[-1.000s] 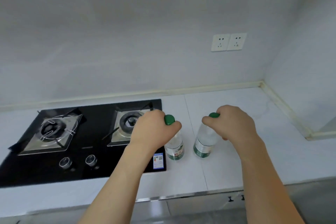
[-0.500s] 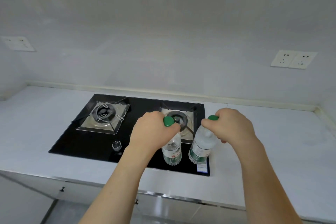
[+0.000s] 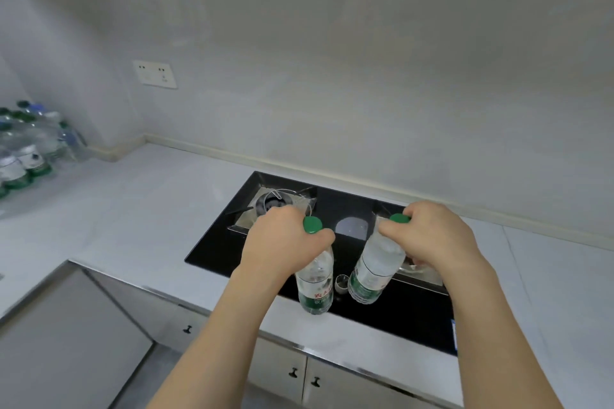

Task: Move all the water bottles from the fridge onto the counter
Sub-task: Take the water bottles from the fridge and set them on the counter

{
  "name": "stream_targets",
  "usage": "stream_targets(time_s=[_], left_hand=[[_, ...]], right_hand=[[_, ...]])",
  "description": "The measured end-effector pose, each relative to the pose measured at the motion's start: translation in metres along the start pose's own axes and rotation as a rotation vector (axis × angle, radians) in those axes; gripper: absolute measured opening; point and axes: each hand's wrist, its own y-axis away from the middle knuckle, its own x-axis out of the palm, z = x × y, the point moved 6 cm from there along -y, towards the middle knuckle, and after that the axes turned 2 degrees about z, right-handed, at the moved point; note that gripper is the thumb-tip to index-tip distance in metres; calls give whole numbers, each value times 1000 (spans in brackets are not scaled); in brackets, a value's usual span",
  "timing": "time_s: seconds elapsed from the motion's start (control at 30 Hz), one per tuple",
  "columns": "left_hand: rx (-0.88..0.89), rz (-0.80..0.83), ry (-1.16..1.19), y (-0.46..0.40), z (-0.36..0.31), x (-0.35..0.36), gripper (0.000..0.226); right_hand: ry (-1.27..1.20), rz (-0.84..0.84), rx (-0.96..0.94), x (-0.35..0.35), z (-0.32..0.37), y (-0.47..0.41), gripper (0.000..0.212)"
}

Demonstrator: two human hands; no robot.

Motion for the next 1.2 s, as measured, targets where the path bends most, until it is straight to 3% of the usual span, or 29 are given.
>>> stream_targets(time_s=[0.13, 0.57, 0.9, 1.2], left_hand=[[-49, -45, -21, -3, 39, -31, 39], [-224, -91, -22, -34, 138, -88, 45], [-317, -97, -54, -113, 230, -121, 43], [-368, -96, -70, -187, 291, -145, 40]], right_hand=[[33, 7, -47, 16, 51, -3, 32], [72, 109, -191, 67, 175, -52, 35], [29, 123, -273, 118, 275, -136, 44], [-13, 120, -359, 150, 352, -205, 38]])
